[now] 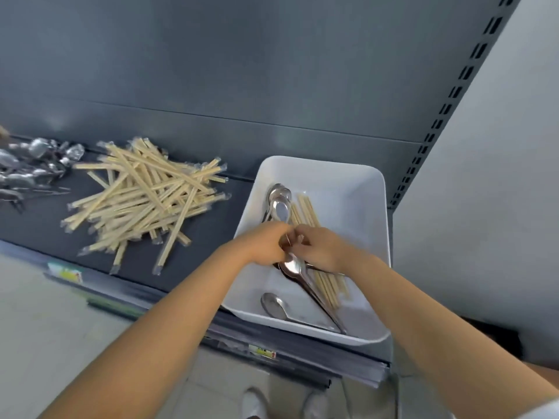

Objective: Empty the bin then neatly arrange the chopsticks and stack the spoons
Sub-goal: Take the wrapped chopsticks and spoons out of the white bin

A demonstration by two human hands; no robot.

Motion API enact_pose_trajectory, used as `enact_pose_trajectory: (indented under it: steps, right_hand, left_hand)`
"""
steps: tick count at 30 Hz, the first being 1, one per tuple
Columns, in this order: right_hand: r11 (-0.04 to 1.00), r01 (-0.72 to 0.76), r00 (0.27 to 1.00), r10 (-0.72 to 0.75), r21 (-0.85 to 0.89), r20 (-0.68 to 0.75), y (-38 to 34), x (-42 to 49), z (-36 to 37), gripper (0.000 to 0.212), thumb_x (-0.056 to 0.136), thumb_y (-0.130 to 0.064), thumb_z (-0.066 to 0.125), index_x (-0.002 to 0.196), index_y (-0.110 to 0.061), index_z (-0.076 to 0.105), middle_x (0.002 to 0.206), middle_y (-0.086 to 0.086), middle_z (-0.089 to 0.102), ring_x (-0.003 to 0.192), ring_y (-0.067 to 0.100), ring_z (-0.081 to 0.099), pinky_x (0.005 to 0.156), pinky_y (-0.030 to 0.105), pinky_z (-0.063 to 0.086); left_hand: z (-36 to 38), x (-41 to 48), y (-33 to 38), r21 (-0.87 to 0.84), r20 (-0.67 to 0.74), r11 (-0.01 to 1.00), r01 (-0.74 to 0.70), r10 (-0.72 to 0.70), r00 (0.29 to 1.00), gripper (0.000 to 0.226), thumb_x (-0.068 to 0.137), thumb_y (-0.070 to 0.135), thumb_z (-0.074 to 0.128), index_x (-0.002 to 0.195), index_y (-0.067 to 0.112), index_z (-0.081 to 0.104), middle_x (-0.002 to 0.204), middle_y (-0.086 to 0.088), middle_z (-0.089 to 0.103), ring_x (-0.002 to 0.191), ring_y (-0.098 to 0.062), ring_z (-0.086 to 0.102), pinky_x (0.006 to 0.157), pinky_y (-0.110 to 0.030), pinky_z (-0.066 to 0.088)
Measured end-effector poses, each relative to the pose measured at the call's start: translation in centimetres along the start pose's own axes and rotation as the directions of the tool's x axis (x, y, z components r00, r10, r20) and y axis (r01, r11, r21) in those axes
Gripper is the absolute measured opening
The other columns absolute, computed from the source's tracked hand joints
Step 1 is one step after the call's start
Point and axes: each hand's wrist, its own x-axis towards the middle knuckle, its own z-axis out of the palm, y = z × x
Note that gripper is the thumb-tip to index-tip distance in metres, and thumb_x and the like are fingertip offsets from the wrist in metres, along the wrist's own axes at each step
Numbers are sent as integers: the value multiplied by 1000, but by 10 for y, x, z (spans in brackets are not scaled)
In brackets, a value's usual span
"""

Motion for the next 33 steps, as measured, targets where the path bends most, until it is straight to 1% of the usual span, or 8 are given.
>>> enact_pose_trajectory:
  steps: [6,10,12,16,20,24,30,33]
  right_hand:
    - [990,-37,991,53,133,-122,6,10,-1,21,83,-18,65,100,-13,53,77,-6,52,72,12,51,54,15,36]
    - [946,-132,961,196,297,-197,13,17,-6,24,88,-16,61,68,-15,48,60,-3,49,59,15,48,53,24,35]
    - [906,-164,935,268,389,-230,14,18,-7,30,91,-15,57,62,-14,48,58,0,49,55,16,46,50,24,34]
    - [795,-202,875,409,573,-259,17,22,-11,29,91,-8,53,63,-10,45,59,3,41,51,16,37,47,25,30]
    - [514,-188,812,561,837,-162,24,25,-13,7,88,-3,55,83,-3,51,66,11,48,63,25,49,60,33,42]
    - [184,-169,862,504,968,55,22,19,-17,11,87,-6,64,94,1,58,68,13,57,49,23,56,48,29,50]
    - [121,-163,899,428,979,96,21,17,-20,14,84,-5,68,93,2,60,68,12,58,45,18,56,41,23,50]
    - [159,-153,877,476,975,60,20,20,-18,26,86,-2,65,109,7,56,68,14,59,45,19,58,39,23,47]
  left_hand:
    - [10,4,1,-477,-360,879,30,-226,905,19,83,31,72,85,16,61,84,-11,71,81,-29,67,70,-40,50]
    - [9,4,11,-674,-329,738,31,-338,882,35,83,40,71,103,12,65,88,-1,67,78,-13,62,64,-25,50]
    - [8,4,13,-763,-306,647,2,-364,879,30,87,32,69,108,11,65,99,-3,67,88,-13,63,75,-30,56]
    - [11,19,2,-475,-584,877,70,-374,720,21,90,16,58,110,10,57,98,3,59,87,-13,59,75,-25,50]
    - [16,34,-5,-110,-573,965,240,-259,778,40,75,35,73,101,8,56,94,-4,60,87,-22,59,68,-30,43]
    - [13,36,-3,-106,-537,961,256,-272,799,32,77,32,76,84,14,51,78,0,55,77,-23,58,61,-26,35]
    - [11,28,2,-91,-489,935,343,-342,802,23,84,18,67,65,9,58,65,-6,61,68,-28,62,61,-36,48]
    - [4,21,11,-149,-558,943,298,-329,762,19,87,20,63,75,6,58,65,-7,58,63,-23,58,58,-33,46]
